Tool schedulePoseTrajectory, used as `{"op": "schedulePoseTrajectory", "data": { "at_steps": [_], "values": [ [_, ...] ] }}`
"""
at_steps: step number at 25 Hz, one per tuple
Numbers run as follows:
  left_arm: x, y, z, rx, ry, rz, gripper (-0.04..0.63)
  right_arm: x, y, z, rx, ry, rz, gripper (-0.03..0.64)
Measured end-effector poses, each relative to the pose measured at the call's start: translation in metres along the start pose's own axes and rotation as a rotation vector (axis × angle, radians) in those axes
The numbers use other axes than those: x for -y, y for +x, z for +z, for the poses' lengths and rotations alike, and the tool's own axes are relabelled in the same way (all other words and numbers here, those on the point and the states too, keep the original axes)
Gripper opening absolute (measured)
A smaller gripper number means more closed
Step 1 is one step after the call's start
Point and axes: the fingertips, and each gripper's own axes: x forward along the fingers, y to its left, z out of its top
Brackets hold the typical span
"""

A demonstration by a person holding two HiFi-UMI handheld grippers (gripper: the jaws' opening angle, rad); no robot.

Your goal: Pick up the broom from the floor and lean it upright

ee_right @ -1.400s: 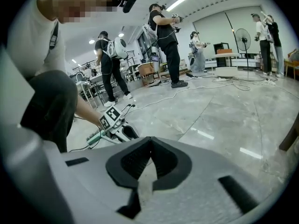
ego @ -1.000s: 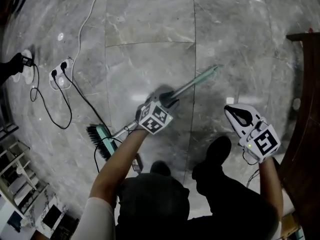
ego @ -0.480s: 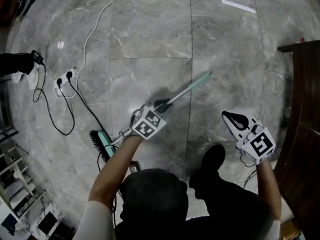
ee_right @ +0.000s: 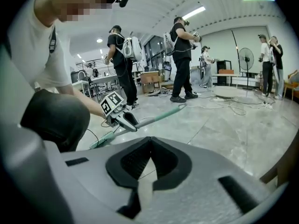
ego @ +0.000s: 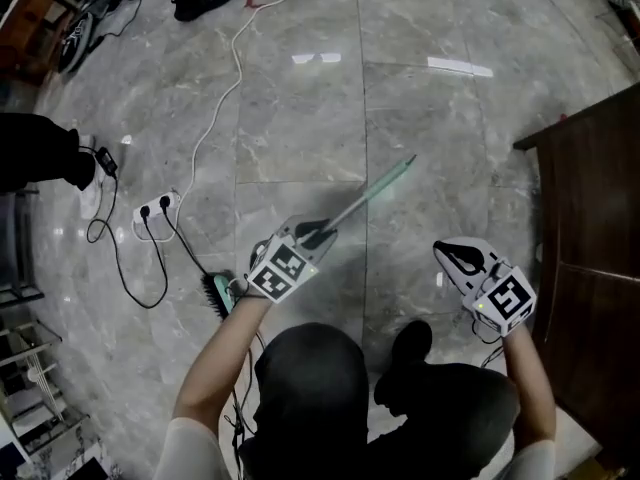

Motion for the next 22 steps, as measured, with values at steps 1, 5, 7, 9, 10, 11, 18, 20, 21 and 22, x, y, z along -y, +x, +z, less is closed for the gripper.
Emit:
{"op": "schedulePoseTrajectory", "data": {
  "at_steps": [1,5,7,9,10,11,18,20,21,22],
  "values": [
    [-0.001,-0.006,0.013,0.012,0.008,0.000,0.078,0.003,-0.008,0.010,0.007,-0.006,-0.015,0.002],
    [-0.008,-0.026,0.069,0.060,0.057,0.001,0.078,0.019,-0.041,0.050,0.042,-0.037,-0.078,0.002],
    [-0.011,-0.035,0.100,0.090,0.091,0.002,0.078,0.025,-0.057,0.067,0.051,-0.054,-0.104,0.002],
    [-0.007,-0.047,0.126,0.111,0.107,-0.004,0.078,0.025,-0.072,0.080,0.054,-0.056,-0.118,0.002],
    [-0.005,-0.053,0.140,0.122,0.114,-0.008,0.078,0.024,-0.079,0.087,0.058,-0.058,-0.126,0.002],
    [-0.004,-0.057,0.154,0.135,0.124,-0.012,0.078,0.025,-0.086,0.096,0.066,-0.063,-0.137,0.002],
    [0.022,-0.053,0.242,0.199,0.208,-0.064,0.077,0.033,-0.135,0.141,0.124,-0.095,-0.223,0.002],
    [0.036,-0.041,0.262,0.208,0.229,-0.087,0.077,0.038,-0.151,0.147,0.141,-0.088,-0.253,0.002],
    [0.043,-0.035,0.271,0.210,0.241,-0.101,0.075,0.041,-0.157,0.148,0.147,-0.084,-0.268,0.002],
    [0.049,-0.027,0.279,0.211,0.254,-0.116,0.075,0.043,-0.163,0.148,0.150,-0.081,-0.282,0.002]
  ]
}}
